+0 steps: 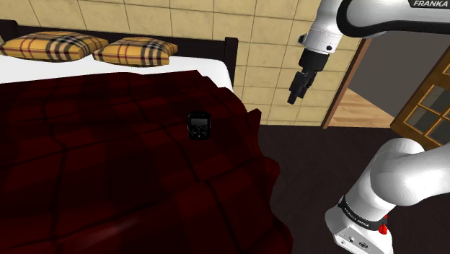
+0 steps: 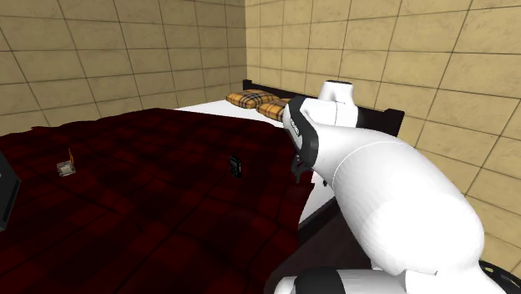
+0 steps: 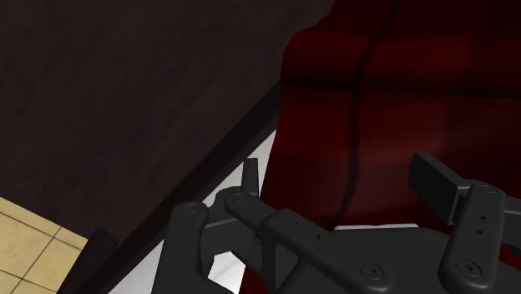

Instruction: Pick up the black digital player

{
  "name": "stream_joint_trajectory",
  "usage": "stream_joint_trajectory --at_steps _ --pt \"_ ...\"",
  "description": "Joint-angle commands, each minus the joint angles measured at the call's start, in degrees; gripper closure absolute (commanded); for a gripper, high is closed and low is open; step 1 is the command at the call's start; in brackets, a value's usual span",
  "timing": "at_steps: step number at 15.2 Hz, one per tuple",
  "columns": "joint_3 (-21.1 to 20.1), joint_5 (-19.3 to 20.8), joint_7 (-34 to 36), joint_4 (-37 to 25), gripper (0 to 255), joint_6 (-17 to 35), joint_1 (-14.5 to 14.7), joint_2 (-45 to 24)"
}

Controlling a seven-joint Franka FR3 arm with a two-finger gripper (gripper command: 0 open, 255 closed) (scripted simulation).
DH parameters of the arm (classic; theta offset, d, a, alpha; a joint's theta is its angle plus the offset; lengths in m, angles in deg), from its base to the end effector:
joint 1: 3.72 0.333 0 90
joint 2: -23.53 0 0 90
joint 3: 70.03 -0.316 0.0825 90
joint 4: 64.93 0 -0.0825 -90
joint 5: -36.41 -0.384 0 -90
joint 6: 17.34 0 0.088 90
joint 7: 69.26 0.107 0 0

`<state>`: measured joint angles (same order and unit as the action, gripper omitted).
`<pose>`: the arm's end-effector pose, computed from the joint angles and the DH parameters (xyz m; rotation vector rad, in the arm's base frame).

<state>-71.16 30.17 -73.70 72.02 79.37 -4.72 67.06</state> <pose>0.3245 0.0127 0.5770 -3.0460 -0.0992 -0.0932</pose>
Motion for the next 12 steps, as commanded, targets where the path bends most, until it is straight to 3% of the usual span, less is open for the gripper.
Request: stream_joint_trajectory --at_steps 1,12 --pt "0.0 0.0 0.0 0.0 0 0.0 0.0 0.0" --pt "-15.39 -3.71 20.81 -12.41 0 2.6 1.47 -14.52"
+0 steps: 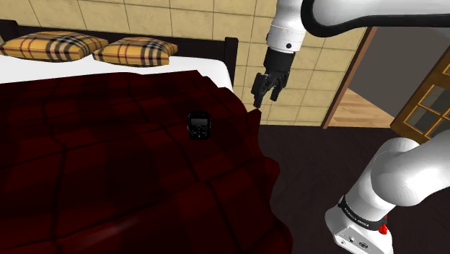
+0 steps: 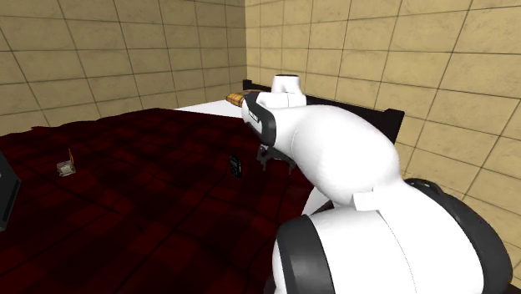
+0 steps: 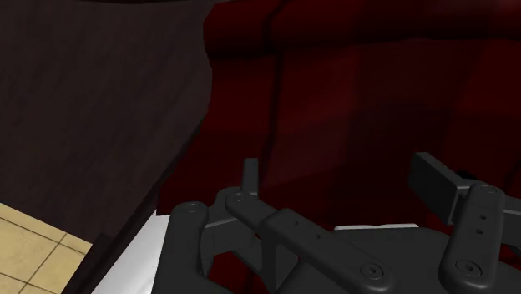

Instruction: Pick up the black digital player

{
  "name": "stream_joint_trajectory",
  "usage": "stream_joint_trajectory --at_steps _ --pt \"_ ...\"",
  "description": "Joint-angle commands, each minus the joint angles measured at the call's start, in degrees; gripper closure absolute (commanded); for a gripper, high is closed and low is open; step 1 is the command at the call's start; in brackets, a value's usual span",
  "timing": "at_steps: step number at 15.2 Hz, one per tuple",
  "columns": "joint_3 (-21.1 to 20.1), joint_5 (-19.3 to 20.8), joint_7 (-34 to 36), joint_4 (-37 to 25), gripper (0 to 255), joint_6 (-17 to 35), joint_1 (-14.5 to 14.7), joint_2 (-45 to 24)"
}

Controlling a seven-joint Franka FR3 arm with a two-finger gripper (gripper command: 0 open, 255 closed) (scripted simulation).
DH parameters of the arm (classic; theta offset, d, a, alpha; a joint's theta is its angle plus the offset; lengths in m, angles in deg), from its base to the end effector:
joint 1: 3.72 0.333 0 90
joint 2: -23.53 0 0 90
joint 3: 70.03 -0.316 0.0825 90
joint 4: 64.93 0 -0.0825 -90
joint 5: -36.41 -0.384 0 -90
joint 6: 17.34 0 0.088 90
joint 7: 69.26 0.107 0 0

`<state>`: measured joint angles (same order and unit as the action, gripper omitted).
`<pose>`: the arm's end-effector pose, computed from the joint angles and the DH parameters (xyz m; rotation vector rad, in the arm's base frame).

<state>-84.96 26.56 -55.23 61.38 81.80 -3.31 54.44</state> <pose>0.3753 0.1392 0.5826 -3.0918 0.0502 -0.0636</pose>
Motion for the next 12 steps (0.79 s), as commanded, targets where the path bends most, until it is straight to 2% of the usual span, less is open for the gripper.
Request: stream_joint_trajectory --at_steps 1,7,12 --pt "-2.93 0.03 4.3 -3.38 0 0.3 0.02 -3.66" --pt "-10.72 3.13 16.61 -14.89 0 0.21 -0.26 -15.81" --pt "-16.39 9.31 27.84 -27.29 0 -1.73 0.85 -28.5"
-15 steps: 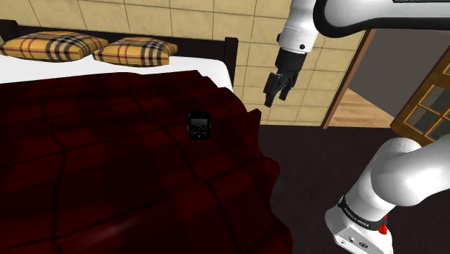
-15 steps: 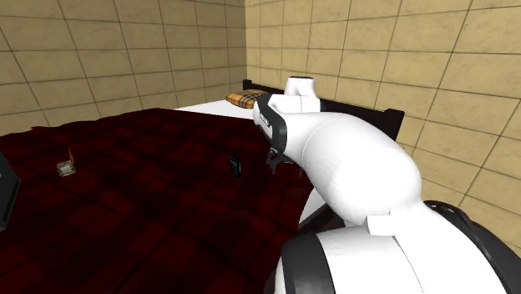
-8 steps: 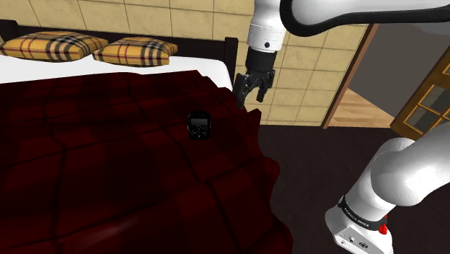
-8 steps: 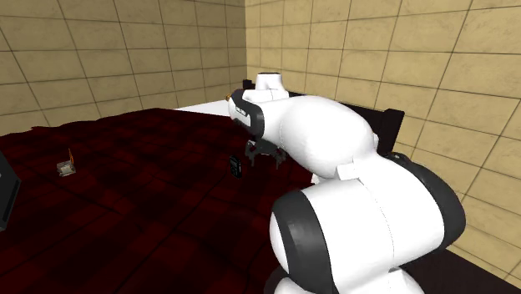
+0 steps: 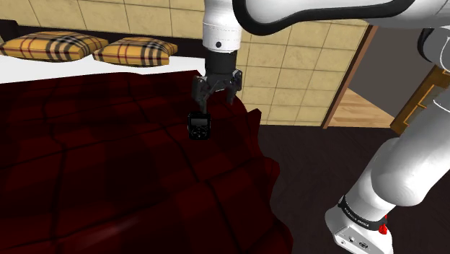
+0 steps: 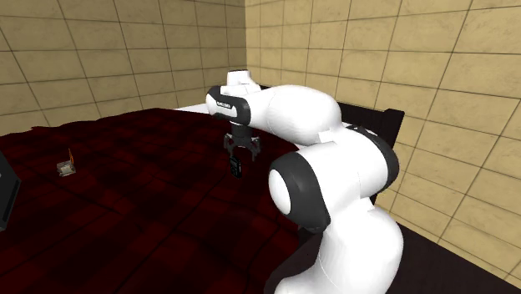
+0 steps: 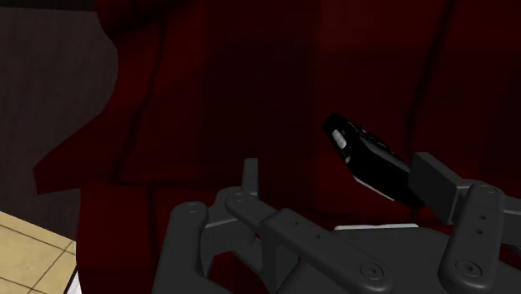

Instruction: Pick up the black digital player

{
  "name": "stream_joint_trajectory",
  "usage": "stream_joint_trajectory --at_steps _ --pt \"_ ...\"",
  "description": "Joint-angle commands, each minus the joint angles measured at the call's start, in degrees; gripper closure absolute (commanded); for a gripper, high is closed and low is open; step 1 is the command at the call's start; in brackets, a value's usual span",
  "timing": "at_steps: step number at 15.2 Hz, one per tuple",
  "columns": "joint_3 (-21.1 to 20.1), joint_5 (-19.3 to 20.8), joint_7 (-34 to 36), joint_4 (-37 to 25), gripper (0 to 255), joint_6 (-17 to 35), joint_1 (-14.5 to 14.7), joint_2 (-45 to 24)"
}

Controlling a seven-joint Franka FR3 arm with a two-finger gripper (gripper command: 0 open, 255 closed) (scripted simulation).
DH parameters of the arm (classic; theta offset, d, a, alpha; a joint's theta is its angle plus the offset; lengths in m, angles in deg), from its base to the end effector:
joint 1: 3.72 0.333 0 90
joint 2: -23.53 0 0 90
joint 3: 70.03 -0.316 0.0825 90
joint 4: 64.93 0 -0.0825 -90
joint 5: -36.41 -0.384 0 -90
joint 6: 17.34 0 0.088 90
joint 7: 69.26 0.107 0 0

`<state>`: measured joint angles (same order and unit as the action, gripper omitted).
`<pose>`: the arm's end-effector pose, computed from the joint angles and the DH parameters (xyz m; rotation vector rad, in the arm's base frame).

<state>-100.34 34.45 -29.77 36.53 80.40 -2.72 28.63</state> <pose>0.4531 0.2914 0.5828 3.1309 -0.2331 0.0254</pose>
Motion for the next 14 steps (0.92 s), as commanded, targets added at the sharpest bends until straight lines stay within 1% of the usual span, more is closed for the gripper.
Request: stream_joint_trajectory --at_steps 1,3,10,12,13,14 --pt "-1.91 3.06 4.67 -5.33 0 -1.04 0.89 -5.55" --pt "-3.18 6.19 8.66 -10.87 0 -2.66 2.46 -10.86" --pt "-2.78 5.9 8.57 -4.85 0 2.9 2.4 -10.29" --pt "-2.77 5.9 8.57 -4.39 0 3.34 2.38 -10.27" --pt "-2.76 5.9 8.56 -4.39 255 3.33 2.38 -10.26" --pt "-2.75 5.86 8.52 -4.24 255 3.43 2.35 -10.2"
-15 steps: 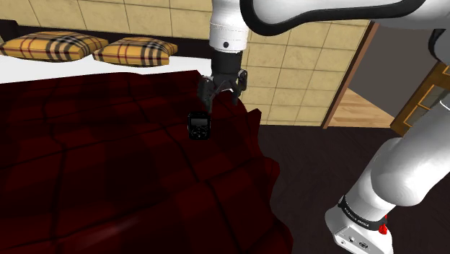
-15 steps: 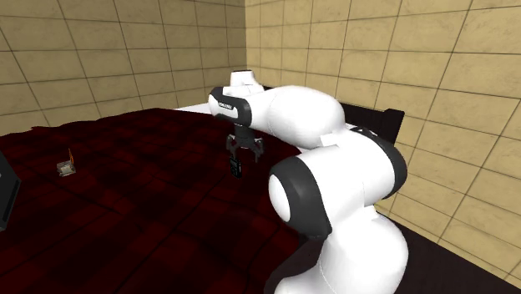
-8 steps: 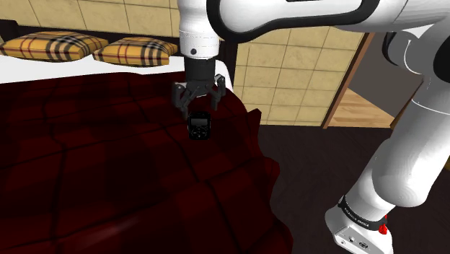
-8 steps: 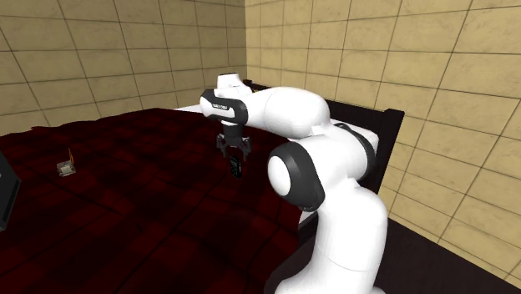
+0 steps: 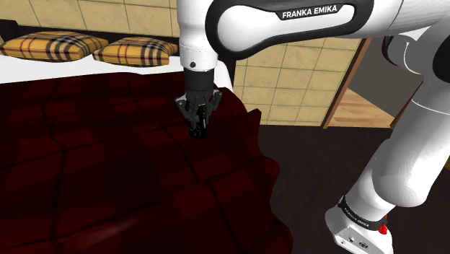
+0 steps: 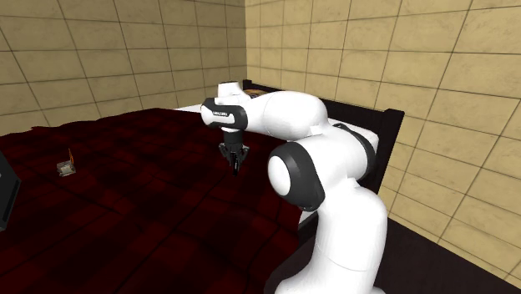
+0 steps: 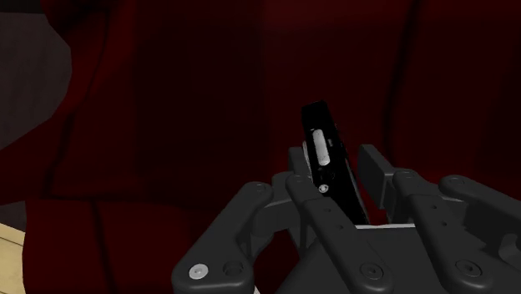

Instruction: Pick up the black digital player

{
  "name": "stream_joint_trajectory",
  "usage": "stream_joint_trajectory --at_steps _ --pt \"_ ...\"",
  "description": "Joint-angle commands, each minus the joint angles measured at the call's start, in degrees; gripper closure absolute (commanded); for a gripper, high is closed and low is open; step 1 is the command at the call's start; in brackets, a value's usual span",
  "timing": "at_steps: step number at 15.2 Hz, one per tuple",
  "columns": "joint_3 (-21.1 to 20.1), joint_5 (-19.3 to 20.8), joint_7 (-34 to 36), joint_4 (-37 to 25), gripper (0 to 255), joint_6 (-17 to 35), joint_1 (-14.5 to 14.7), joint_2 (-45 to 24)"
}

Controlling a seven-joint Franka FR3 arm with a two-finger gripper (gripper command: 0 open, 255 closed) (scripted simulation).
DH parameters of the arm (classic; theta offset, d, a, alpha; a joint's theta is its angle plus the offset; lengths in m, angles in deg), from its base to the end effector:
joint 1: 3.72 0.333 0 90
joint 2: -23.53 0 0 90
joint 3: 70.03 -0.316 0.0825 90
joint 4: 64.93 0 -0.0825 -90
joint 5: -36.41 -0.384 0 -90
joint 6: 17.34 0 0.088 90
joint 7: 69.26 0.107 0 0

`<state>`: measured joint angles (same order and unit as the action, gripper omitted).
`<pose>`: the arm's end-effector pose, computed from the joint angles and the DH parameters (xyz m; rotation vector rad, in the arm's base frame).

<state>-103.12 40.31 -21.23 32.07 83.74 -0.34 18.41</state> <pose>0.4817 0.3347 0.5400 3.1118 -0.2970 0.0150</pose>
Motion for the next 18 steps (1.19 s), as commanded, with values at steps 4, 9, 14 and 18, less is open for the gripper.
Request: stream_joint_trajectory --at_steps 4,9,14,18 --pt "0.01 0.05 0.04 0.0 255 -0.06 0.0 -0.07" --pt "-0.01 0.04 0.02 -0.72 255 -0.77 0.01 -0.08" --pt "-0.11 0.21 0.06 -4.97 255 -4.72 0.2 -0.43" --pt "-0.24 0.52 0.19 -8.73 255 -7.99 0.46 -1.03"
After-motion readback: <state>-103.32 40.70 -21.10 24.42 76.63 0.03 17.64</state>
